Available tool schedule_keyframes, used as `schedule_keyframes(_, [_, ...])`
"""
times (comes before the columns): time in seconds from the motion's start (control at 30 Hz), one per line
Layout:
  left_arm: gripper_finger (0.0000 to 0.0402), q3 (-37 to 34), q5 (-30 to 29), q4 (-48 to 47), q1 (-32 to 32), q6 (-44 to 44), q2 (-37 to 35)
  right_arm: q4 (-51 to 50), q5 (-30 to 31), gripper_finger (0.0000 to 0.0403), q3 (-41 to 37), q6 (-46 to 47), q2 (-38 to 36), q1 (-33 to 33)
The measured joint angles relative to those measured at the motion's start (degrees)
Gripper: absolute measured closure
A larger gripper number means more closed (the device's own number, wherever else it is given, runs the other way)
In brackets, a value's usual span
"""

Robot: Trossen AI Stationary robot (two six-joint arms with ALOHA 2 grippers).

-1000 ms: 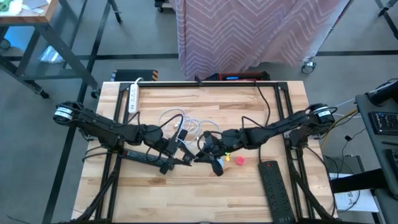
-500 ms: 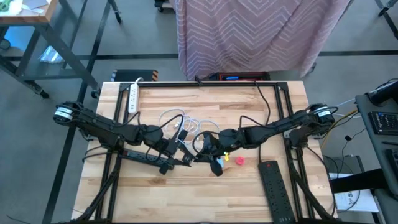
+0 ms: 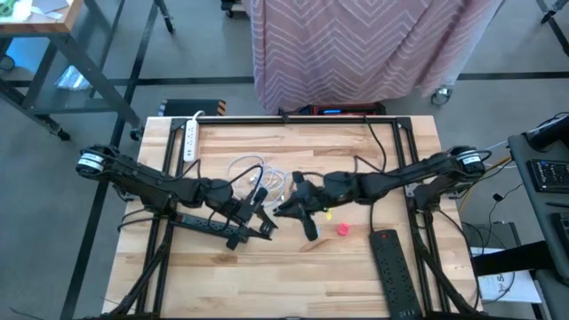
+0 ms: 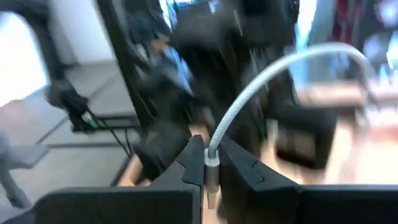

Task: Plug in charger cables
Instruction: Insert the white charger cable into the black charger adapter

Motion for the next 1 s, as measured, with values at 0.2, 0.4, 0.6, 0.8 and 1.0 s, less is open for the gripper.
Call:
schedule_keyframes(0.2, [0.0268,-0.02,1.75,3.43,0.08,-1.94,2.44,10.54,-11.66,0.0392,0.02,-6.61,1.14,-0.14])
schedule_keyframes(0.4, [0.0268,0.85,6.22,6.75,0.37,-3.62,5.64,10.34,-19.57,0.0393,0.27,-13.51,4.56,-0.49])
schedule_keyframes(0.6, [0.0268,3.38,9.18,6.49,0.44,-4.11,9.87,10.16,-24.95,0.0393,3.02,-16.33,7.16,-1.05])
schedule_keyframes(0.8, [0.0268,6.09,12.32,6.33,0.44,-4.09,13.63,9.33,-34.49,0.0393,3.76,-19.81,8.8,-1.37])
schedule_keyframes(1.0, [0.0268,5.9,11.82,7.01,0.5,-2.1,14.78,7.21,-34.2,0.0393,3.56,-21.01,8.74,-1.37])
